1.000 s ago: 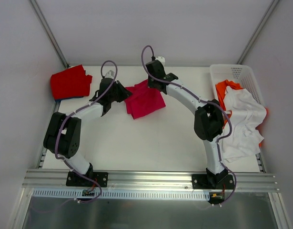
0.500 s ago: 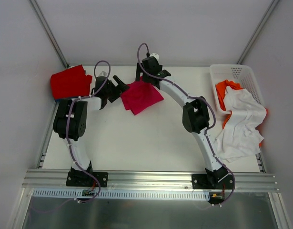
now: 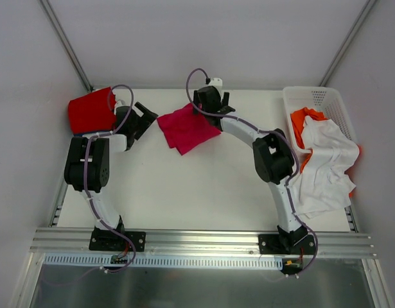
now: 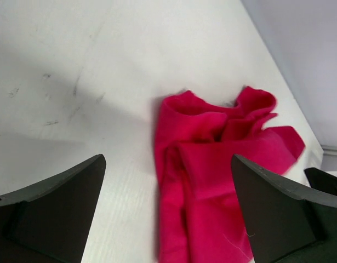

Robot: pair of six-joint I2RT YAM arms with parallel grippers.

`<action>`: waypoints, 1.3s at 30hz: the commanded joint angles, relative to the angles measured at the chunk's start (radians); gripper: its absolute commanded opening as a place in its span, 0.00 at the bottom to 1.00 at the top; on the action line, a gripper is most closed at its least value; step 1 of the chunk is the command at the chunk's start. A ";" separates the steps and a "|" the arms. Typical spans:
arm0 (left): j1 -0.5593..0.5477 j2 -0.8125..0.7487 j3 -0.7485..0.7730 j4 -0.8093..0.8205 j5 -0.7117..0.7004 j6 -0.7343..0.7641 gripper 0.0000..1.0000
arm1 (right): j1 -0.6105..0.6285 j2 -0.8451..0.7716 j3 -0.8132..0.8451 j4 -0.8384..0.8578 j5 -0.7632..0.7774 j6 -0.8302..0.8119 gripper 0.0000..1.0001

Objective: Fold and stack the t-shirts
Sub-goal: Fold the tshirt

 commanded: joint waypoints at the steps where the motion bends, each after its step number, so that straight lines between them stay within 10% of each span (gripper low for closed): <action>1: -0.001 -0.124 -0.024 0.021 -0.029 0.037 0.99 | 0.030 -0.269 -0.163 0.321 0.254 -0.143 0.99; 5: -0.004 -0.217 -0.096 0.033 0.016 0.025 0.99 | 0.041 -0.488 -0.456 0.552 0.274 -0.171 0.99; 11: -0.019 -0.308 -0.218 0.056 0.064 0.006 0.99 | 0.044 -0.458 -0.363 0.214 0.040 -0.045 0.99; 19: -0.022 -0.334 -0.320 0.040 0.077 0.040 0.99 | 0.033 -0.213 -0.190 0.128 -0.299 0.095 0.02; 39: -0.024 -0.409 -0.386 0.046 0.114 0.048 0.99 | -0.010 0.205 0.298 0.098 -0.422 0.213 0.01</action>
